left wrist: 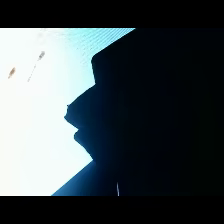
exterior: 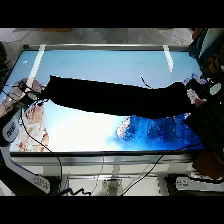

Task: Fold the clothes and pants, and hang the long-sleeved shirts on hangers.

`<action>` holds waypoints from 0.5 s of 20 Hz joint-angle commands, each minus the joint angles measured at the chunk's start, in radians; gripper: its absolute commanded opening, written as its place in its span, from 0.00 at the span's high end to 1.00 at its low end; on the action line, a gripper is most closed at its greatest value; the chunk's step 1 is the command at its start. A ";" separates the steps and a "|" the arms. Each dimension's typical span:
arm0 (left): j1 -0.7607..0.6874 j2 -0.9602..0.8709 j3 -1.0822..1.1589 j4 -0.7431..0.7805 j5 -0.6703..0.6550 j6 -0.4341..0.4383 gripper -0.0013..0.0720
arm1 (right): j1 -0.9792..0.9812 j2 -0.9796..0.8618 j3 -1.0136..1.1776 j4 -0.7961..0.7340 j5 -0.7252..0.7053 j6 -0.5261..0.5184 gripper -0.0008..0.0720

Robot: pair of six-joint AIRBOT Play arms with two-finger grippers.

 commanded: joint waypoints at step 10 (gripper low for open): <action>-0.004 0.266 0.028 0.514 -0.401 0.009 0.97 | 0.175 0.074 0.003 0.047 0.098 -0.133 0.91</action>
